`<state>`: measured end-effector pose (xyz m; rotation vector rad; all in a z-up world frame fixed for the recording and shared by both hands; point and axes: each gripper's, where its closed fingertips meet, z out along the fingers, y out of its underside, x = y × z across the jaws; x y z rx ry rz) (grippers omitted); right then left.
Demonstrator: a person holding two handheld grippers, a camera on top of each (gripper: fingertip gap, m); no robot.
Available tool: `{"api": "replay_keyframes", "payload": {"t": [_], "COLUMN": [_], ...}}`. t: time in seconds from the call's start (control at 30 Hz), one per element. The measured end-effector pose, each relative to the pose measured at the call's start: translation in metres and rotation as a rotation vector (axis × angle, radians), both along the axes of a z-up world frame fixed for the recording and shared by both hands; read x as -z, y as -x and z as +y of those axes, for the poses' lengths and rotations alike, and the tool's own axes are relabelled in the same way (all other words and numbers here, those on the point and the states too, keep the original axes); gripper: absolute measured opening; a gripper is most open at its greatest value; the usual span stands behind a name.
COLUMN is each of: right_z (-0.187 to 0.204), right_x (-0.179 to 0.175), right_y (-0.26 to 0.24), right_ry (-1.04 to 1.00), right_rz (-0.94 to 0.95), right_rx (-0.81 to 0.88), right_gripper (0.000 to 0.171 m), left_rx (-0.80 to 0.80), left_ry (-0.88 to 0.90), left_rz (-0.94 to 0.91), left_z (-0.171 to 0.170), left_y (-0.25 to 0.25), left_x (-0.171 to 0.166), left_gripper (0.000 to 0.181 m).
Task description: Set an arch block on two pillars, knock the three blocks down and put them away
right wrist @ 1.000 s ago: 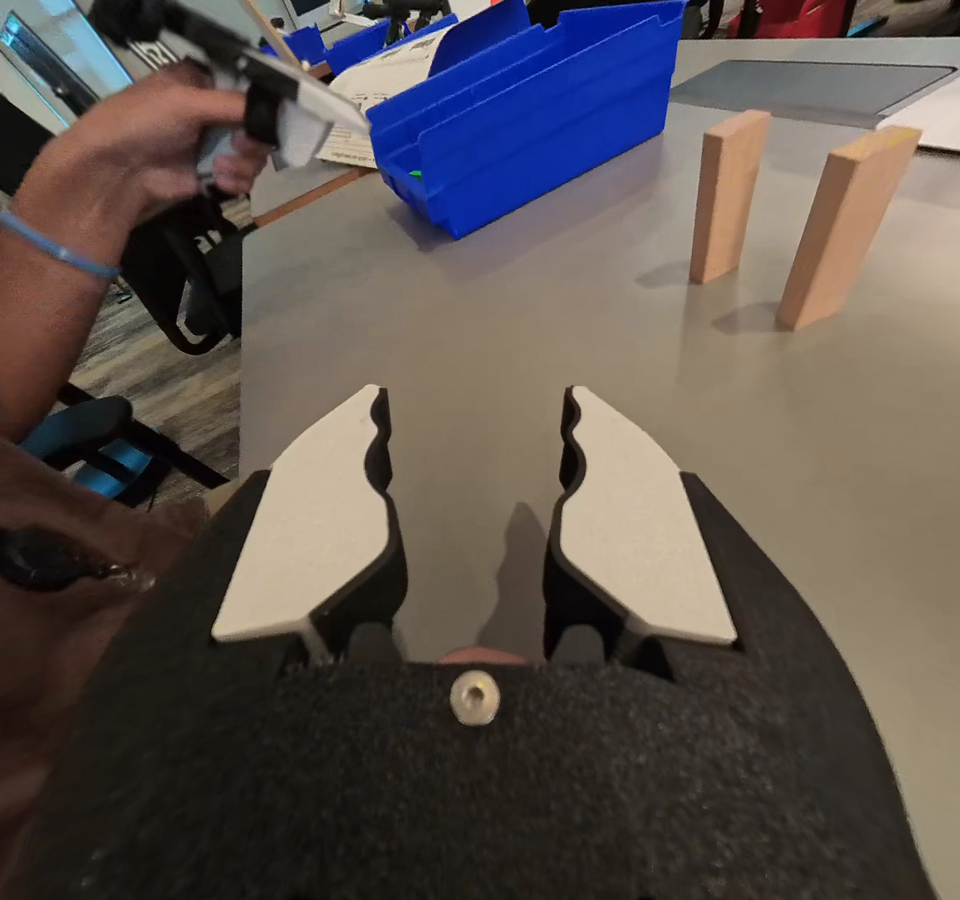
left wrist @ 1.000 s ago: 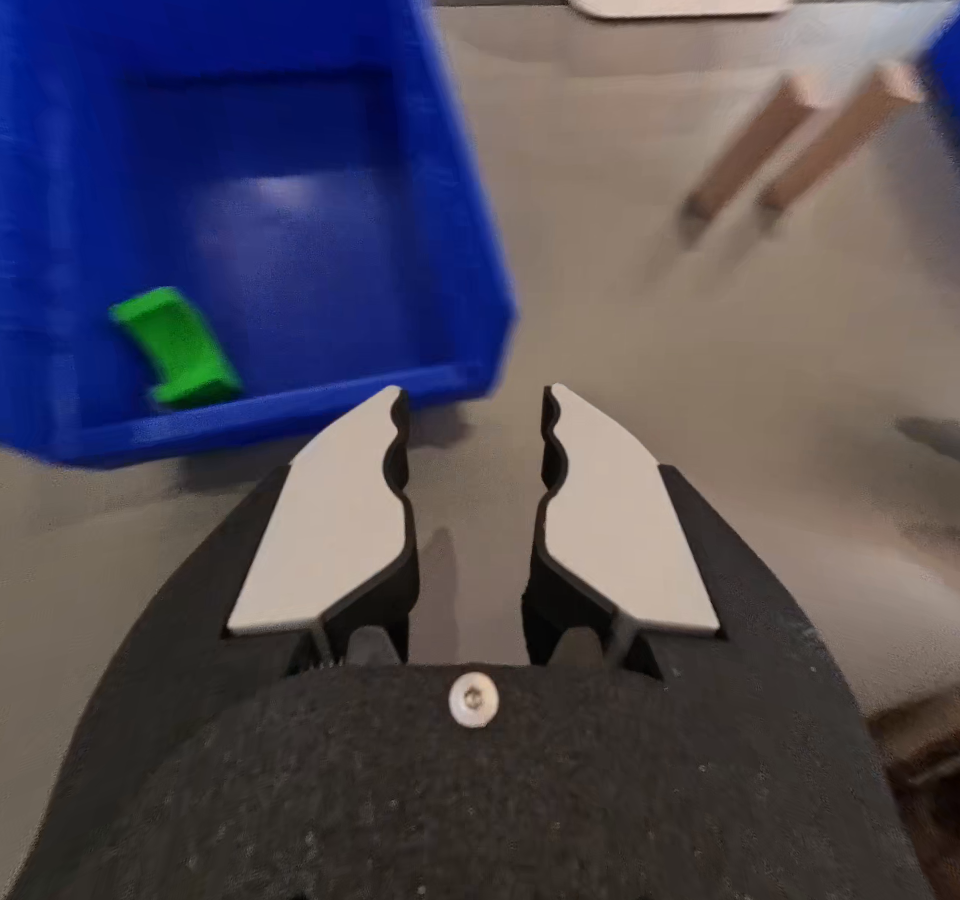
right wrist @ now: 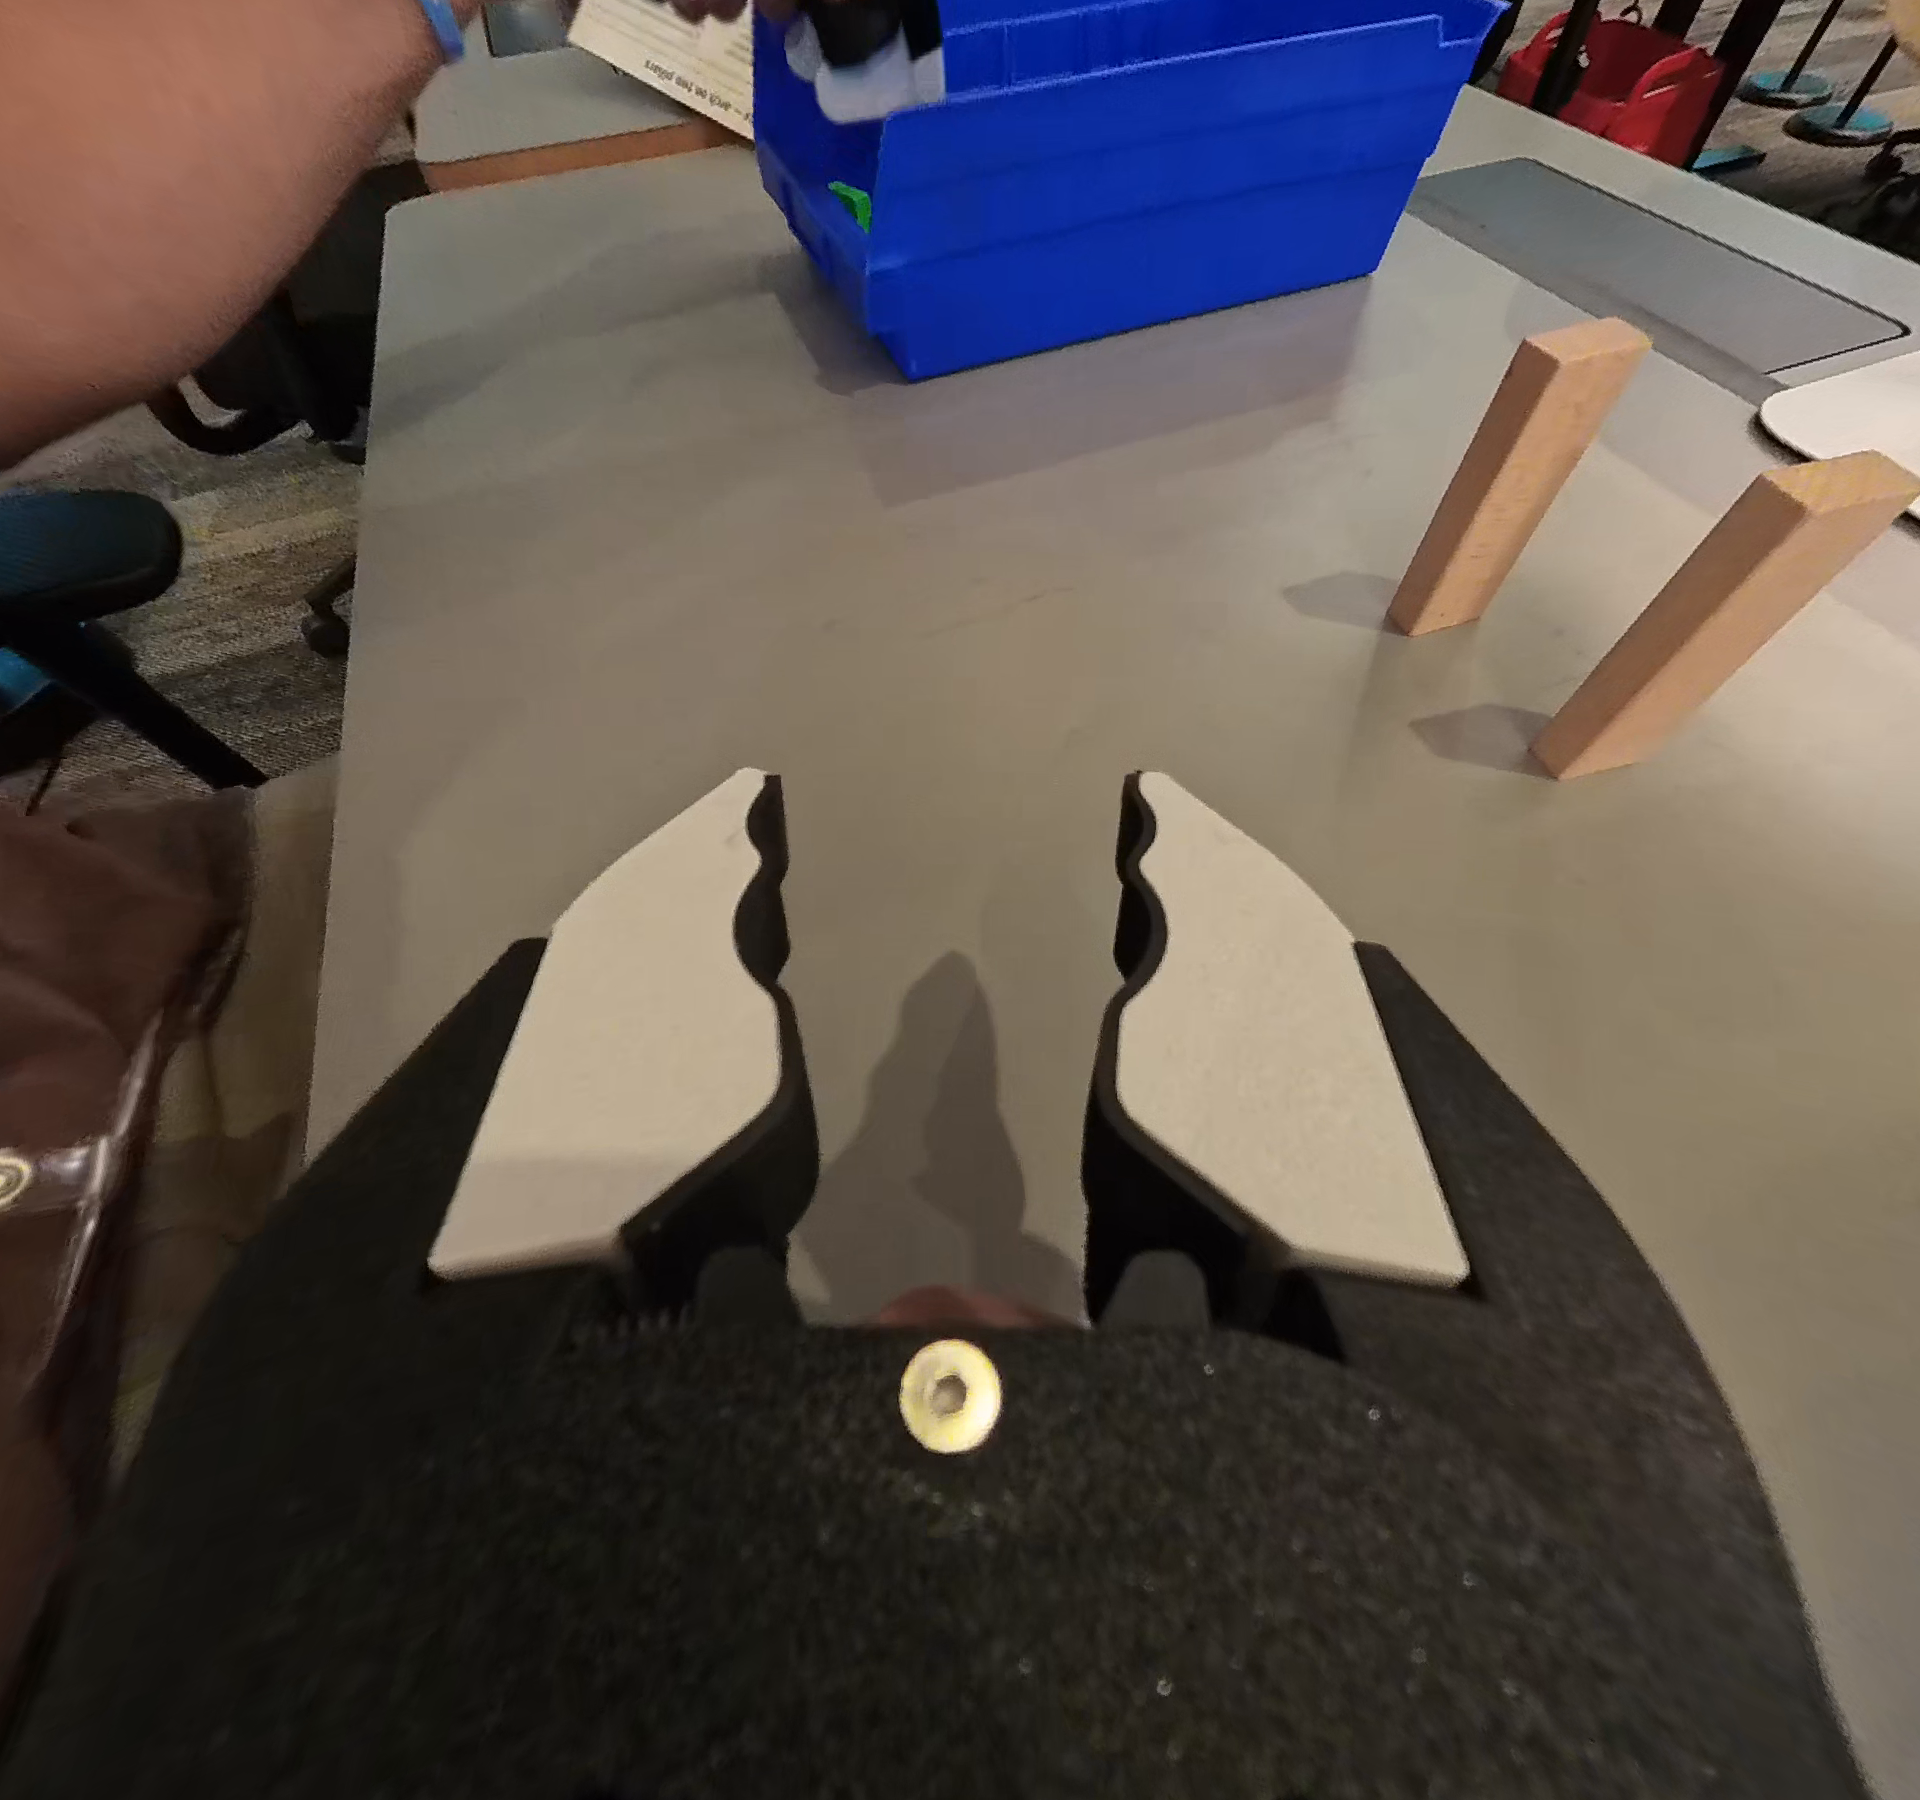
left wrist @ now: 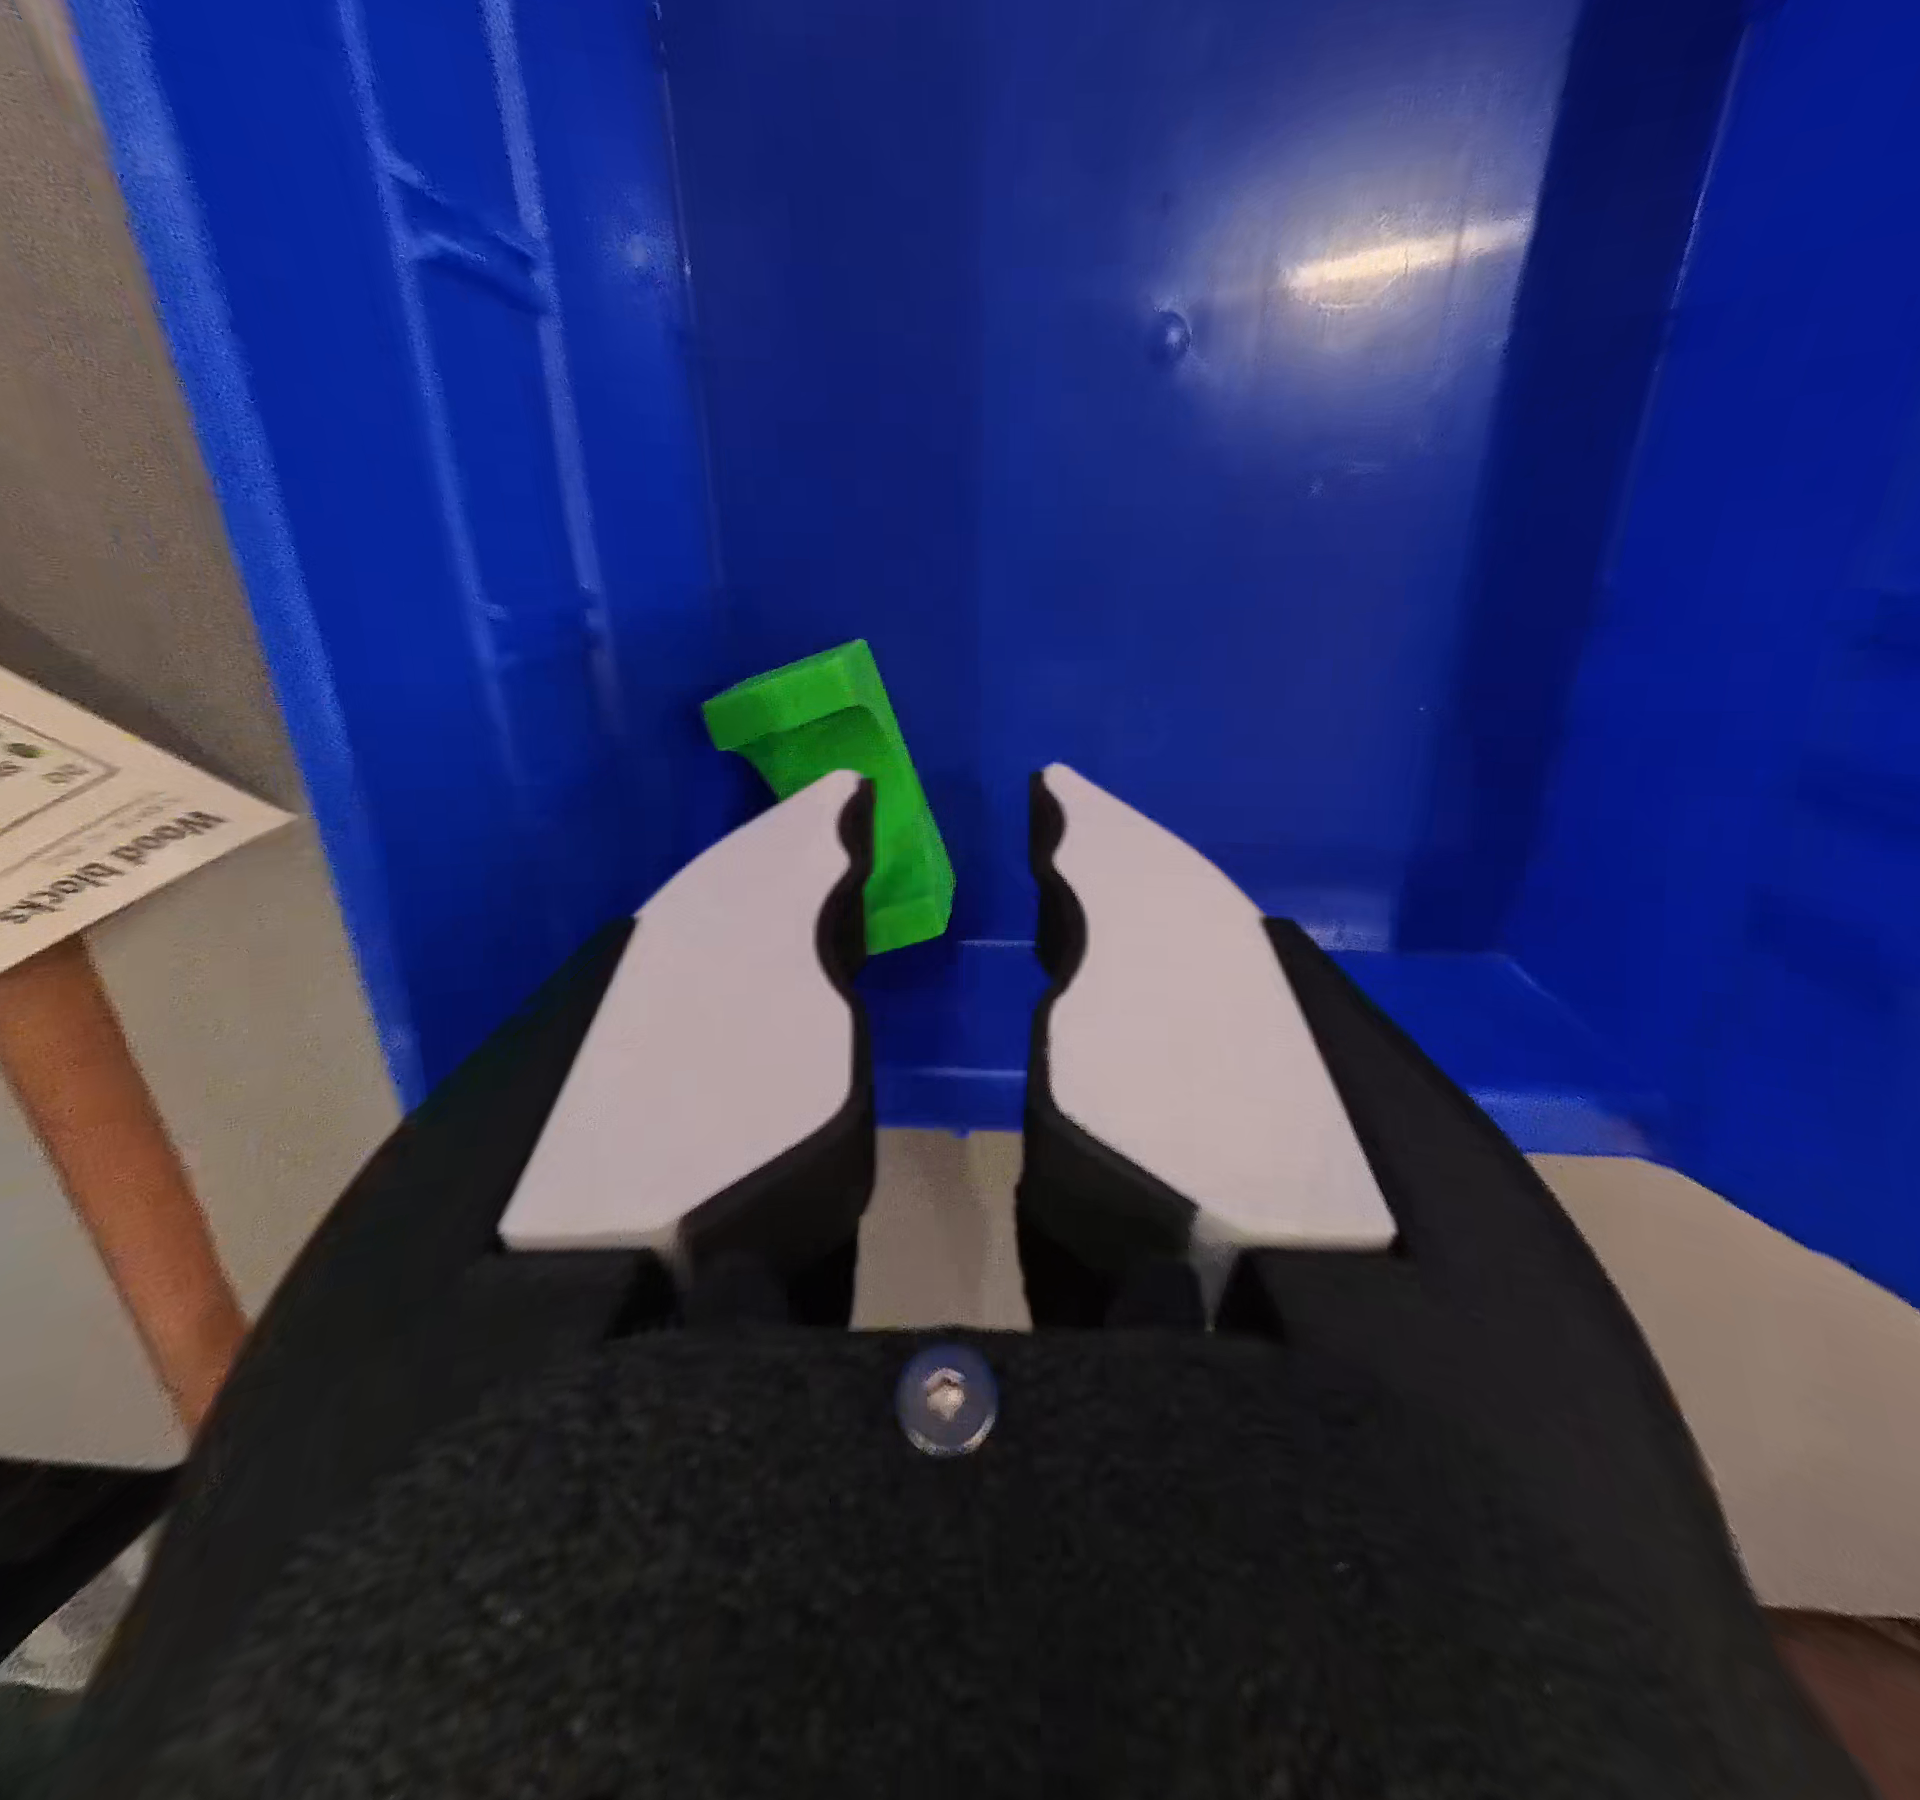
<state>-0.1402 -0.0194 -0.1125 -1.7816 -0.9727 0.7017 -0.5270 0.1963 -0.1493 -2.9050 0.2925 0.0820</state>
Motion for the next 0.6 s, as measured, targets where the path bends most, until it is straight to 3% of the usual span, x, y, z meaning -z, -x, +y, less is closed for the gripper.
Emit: {"api": "replay_keyframes", "payload": {"t": [0.13, 0.2, 0.3, 0.33, 0.47, 0.6], "right_z": [0.007, 0.011, 0.012, 0.011, 0.010, 0.010], "right_x": [0.000, -0.003, -0.006, -0.003, 0.006, 0.004], "right_y": [0.007, 0.012, 0.020, 0.021, 0.021, 0.026], "right_ry": [-0.044, -0.060, -0.049, -0.040, -0.028, -0.040], "right_rz": [-0.047, -0.052, -0.024, -0.023, -0.051, -0.073], "right_rx": [-0.032, -0.046, -0.070, -0.073, -0.071, -0.080], "right_gripper": [0.060, 0.060, 0.060, 0.060, 0.060, 0.061], "left_rx": [0.212, 0.443, 0.782, 0.853, 1.003, 1.001], "left_ry": [0.083, 0.204, 0.420, 0.476, 0.544, 0.577], "left_rz": [0.107, 0.171, 0.381, 0.449, 0.529, 0.454], "left_z": [0.017, 0.018, 0.009, 0.008, 0.008, -0.001], "left_y": [0.003, 0.001, 0.015, 0.021, 0.025, 0.024], "left_x": [-0.004, 0.002, 0.009, 0.008, 0.008, 0.017], "left_gripper": [0.041, 0.041, 0.067, 0.065, 0.066, 0.071]}}
